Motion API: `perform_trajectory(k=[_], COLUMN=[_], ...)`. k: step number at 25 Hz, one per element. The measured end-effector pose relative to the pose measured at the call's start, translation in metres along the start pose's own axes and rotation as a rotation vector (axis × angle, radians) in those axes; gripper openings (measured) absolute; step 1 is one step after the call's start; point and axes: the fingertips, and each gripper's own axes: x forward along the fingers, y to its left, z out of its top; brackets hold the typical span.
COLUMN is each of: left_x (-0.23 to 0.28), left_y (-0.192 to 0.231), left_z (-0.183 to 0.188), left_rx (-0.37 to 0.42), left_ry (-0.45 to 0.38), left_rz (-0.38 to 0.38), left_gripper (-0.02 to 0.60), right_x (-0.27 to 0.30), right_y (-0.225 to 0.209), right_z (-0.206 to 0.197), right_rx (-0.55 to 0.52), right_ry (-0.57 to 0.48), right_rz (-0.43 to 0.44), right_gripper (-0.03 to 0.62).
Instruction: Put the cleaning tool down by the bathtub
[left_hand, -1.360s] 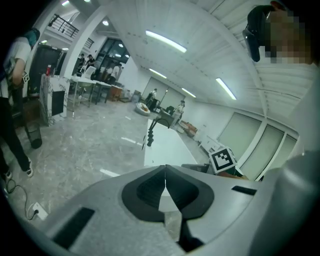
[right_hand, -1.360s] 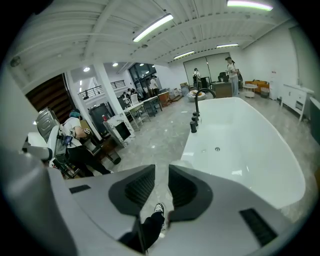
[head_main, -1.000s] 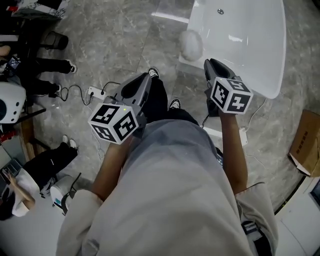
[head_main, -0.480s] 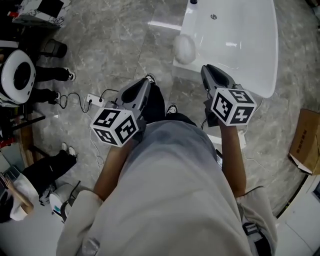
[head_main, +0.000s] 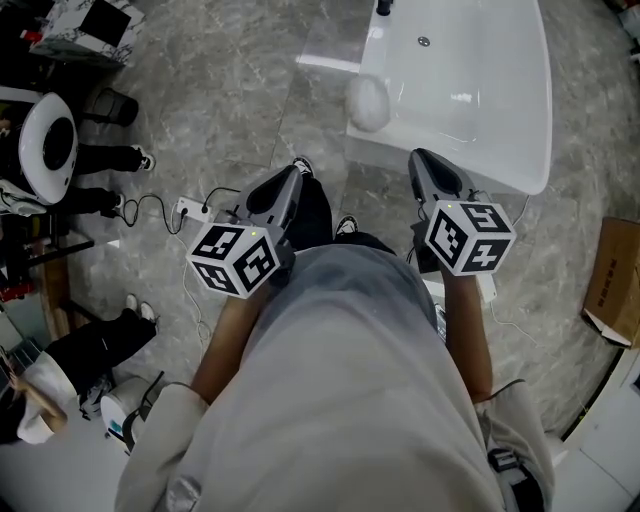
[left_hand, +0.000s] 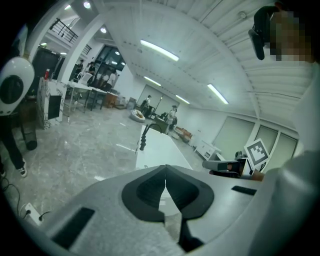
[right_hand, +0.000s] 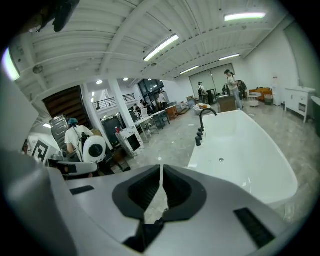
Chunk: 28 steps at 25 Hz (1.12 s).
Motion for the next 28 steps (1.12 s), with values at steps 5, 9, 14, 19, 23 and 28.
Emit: perform_trajectory(k=[5, 9, 14, 19, 23, 28], left_x=[-0.009, -0.016, -0.022, -0.017, -0.014, -0.015], left_y=[-0.004, -0.004, -0.004, 0.0, 0.004, 0.004], left_z=[-0.011, -0.019, -0.021, -0.026, -0.032, -0.042], left_rx=[-0.014, 0.0, 0.005, 0.011, -0.006, -0.064], left_ry=[0.0, 0.009, 0.023, 0.06, 0.093, 0.107], left_rz=[0.002, 0.014, 0.02, 0.012, 0.013, 0.001], left_gripper=[0.009, 0.009, 0.009, 0.009, 0.009, 0.009], right_x=[-0.02, -0.03, -0.034, -0.034, -0.029, -0.031], right_y=[0.002, 0.005, 0.006, 0.01, 0.013, 0.02], right_z=[-0.014, -0.025, -0.029, -0.027, -0.026, -0.032], right_rx=[0.031, 0.018, 0.054, 0.074, 0.098, 0.082], right_ry=[-0.006, 0.002, 0.015, 0.015, 0.02, 0.044], right_rz=[-0.004, -0.015, -0.03, 0.021, 0.079, 0.152], right_gripper=[0.017, 0.012, 0.011, 0.011, 0.011, 0.011])
